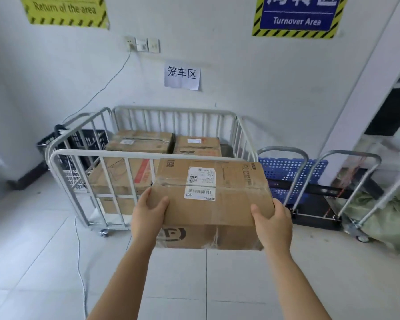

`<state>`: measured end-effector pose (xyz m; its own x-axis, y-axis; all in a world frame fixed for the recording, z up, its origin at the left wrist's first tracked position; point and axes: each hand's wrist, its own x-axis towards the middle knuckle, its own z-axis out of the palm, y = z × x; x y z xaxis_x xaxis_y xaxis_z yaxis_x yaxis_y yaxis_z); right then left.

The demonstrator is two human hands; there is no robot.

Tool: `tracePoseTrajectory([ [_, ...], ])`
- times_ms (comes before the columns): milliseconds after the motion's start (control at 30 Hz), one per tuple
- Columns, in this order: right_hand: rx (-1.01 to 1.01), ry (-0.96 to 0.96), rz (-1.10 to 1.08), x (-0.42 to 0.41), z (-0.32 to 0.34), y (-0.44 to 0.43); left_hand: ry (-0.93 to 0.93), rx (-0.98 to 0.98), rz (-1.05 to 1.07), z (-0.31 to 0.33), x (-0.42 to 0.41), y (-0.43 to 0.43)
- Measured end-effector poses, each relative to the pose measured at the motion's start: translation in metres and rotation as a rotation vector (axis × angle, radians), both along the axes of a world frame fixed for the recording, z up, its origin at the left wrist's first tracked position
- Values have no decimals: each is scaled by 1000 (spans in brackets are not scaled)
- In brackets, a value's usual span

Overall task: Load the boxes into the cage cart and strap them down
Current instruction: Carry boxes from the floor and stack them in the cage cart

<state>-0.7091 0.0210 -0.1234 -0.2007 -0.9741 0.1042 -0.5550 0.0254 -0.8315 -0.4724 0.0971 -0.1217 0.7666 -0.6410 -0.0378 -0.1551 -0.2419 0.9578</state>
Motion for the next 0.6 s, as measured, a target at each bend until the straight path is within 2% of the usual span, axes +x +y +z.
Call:
tracePoseTrajectory([
  [600,-61,4,284,199,20,-238,-42,-8,212,19,179,-180],
])
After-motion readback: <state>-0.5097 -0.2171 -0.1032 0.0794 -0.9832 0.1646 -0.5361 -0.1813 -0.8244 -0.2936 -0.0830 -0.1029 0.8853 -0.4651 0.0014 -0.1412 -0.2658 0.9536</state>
